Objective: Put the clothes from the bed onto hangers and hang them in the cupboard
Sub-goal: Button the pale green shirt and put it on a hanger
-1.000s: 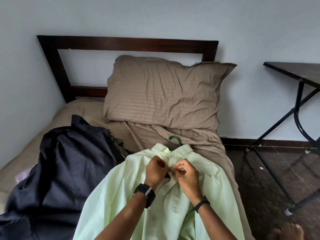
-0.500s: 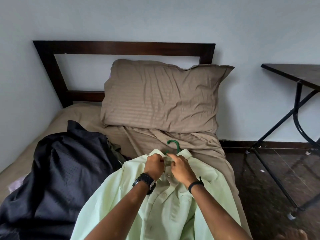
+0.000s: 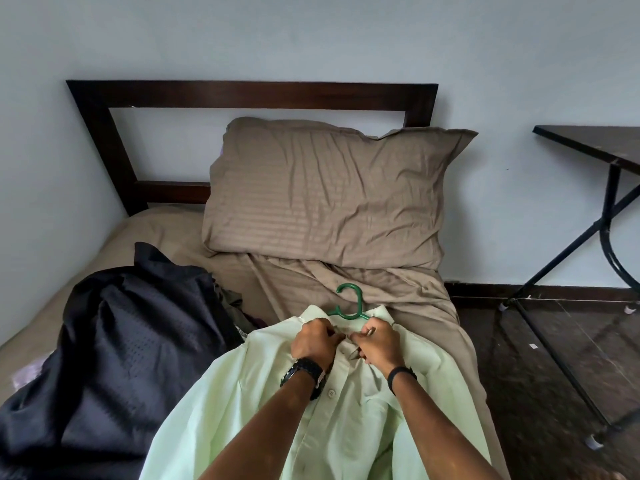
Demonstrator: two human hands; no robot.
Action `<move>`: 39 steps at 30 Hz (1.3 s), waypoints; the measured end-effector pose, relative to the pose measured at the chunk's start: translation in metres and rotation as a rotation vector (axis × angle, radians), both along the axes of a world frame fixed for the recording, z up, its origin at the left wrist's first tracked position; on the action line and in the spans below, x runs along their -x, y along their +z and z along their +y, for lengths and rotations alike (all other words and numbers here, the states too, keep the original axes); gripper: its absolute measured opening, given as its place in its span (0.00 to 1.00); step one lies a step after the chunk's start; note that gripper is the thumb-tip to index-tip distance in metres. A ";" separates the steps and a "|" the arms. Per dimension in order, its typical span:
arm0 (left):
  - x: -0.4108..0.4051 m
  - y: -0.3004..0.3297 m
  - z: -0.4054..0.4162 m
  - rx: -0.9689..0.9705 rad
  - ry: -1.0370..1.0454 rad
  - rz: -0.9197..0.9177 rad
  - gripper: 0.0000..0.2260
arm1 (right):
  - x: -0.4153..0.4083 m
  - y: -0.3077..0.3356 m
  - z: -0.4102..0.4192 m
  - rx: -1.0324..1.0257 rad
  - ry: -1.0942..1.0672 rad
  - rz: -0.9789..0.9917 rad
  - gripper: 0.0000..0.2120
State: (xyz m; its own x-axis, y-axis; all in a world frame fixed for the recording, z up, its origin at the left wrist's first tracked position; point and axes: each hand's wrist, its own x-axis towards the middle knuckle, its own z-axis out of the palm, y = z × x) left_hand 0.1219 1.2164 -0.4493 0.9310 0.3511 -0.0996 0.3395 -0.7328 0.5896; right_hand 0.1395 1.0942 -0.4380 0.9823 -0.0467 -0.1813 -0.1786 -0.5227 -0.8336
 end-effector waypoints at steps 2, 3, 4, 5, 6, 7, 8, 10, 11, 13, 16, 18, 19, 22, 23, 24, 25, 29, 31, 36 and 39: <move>-0.001 -0.002 -0.002 0.007 0.046 0.030 0.10 | 0.002 -0.001 0.000 -0.003 -0.012 0.010 0.11; -0.001 -0.002 -0.004 0.012 0.059 0.039 0.10 | 0.003 -0.001 0.000 -0.015 -0.013 0.011 0.11; 0.000 -0.002 -0.004 0.024 0.066 0.045 0.10 | 0.003 0.000 0.000 -0.039 -0.017 0.017 0.11; 0.000 -0.001 -0.004 0.052 0.071 0.043 0.08 | 0.003 0.001 0.001 -0.080 -0.030 0.023 0.12; -0.001 0.000 -0.003 0.102 0.070 0.030 0.06 | 0.003 0.001 0.001 -0.128 -0.052 0.031 0.12; -0.002 0.000 -0.001 0.181 0.070 0.003 0.05 | 0.003 0.001 0.001 -0.179 -0.079 0.034 0.13; -0.004 0.001 0.001 0.286 0.071 -0.040 0.07 | 0.004 0.002 0.001 -0.235 -0.108 0.028 0.14; -0.004 0.008 0.004 0.530 0.088 -0.141 0.14 | 0.007 0.003 0.002 -0.388 -0.166 0.001 0.13; -0.003 0.012 0.006 0.643 0.108 -0.186 0.15 | 0.009 0.005 0.004 -0.470 -0.193 -0.014 0.13; 0.000 0.021 0.007 0.815 0.137 -0.220 0.12 | 0.013 0.008 0.007 -0.602 -0.239 -0.033 0.13; 0.007 0.030 0.004 0.918 0.136 -0.245 0.10 | 0.020 0.018 0.010 -0.759 -0.291 -0.050 0.10; 0.011 0.033 0.002 0.955 0.133 -0.271 0.11 | 0.022 0.024 0.009 -0.840 -0.298 -0.054 0.08; 0.014 0.035 0.001 0.962 0.131 -0.283 0.11 | 0.022 0.026 0.009 -0.878 -0.299 -0.052 0.07; 0.019 0.040 -0.001 0.953 0.137 -0.313 0.10 | 0.020 0.031 0.007 -0.937 -0.314 -0.025 0.09; 0.021 0.041 -0.002 0.948 0.142 -0.322 0.10 | 0.020 0.032 0.007 -0.948 -0.327 -0.007 0.10; 0.022 0.042 -0.002 0.945 0.146 -0.330 0.10 | 0.020 0.033 0.006 -0.961 -0.340 0.015 0.11; 0.024 0.043 -0.003 0.945 0.148 -0.336 0.10 | 0.020 0.033 0.005 -0.976 -0.350 0.042 0.11; 0.027 0.049 -0.009 0.951 0.127 -0.340 0.10 | 0.020 0.032 0.003 -0.984 -0.386 0.130 0.10; 0.028 0.050 -0.011 0.932 0.115 -0.334 0.10 | 0.021 0.033 0.004 -0.962 -0.382 0.134 0.10; 0.030 0.054 -0.014 0.912 0.099 -0.331 0.09 | 0.026 0.044 0.005 -0.896 -0.333 0.037 0.08; 0.028 0.055 -0.014 0.875 0.109 -0.329 0.11 | 0.030 0.048 0.005 -0.822 -0.277 -0.046 0.07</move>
State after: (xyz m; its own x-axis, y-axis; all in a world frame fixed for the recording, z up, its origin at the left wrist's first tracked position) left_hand 0.0941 1.2020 -0.3938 0.9259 0.3623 -0.1071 0.0985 0.0422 0.9942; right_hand 0.1099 1.0997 -0.3897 0.9621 -0.1570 -0.2231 -0.1675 0.3057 -0.9373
